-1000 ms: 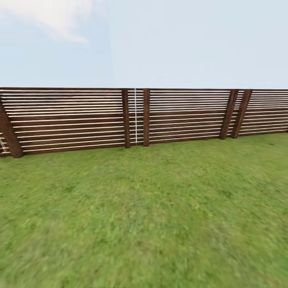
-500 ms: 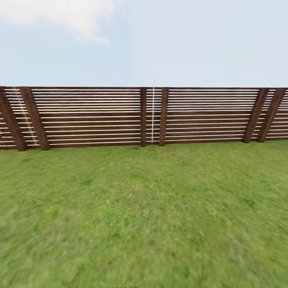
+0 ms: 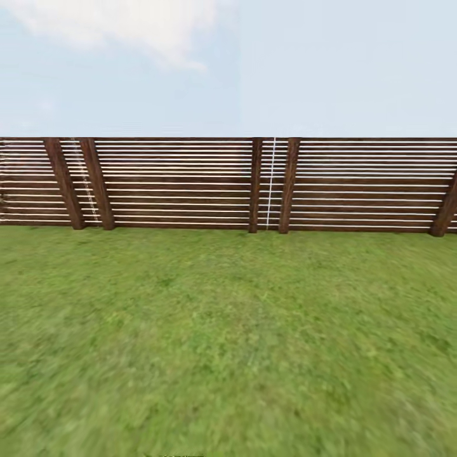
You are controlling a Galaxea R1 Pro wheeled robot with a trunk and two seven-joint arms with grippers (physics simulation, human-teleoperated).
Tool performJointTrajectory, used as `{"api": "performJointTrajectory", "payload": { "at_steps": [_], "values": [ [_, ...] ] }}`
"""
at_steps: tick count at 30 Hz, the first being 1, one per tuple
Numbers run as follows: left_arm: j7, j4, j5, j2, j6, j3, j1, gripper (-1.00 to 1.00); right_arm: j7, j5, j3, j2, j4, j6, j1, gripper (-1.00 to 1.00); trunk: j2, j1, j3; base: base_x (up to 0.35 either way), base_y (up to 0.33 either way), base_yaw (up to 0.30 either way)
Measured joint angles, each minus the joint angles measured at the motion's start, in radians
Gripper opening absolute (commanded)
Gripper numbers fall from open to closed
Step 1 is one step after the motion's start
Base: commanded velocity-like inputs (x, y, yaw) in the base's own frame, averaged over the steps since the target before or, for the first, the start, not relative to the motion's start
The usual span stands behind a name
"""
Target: Take the three Easter eggs out of the wicker basket on the lawn in the garden, then place them on the lawn next to a single tree (choose any tree) so that all three eggs are next to the same tree and none are left in the basket.
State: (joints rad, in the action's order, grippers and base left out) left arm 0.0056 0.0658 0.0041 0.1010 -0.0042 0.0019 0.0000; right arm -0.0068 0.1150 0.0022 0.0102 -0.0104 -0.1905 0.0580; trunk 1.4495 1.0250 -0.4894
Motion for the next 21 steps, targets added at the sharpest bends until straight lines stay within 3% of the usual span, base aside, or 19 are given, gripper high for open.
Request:
{"api": "performJointTrajectory", "payload": {
  "at_steps": [21],
  "values": [
    [0.000,-0.001,0.000,0.003,0.000,0.001,0.000,1.00,0.001,-0.001,0.000,-0.005,-0.002,-0.002,0.000,1.00,0.000,0.000,0.000,0.000,0.000,0.294]
  ]
}}
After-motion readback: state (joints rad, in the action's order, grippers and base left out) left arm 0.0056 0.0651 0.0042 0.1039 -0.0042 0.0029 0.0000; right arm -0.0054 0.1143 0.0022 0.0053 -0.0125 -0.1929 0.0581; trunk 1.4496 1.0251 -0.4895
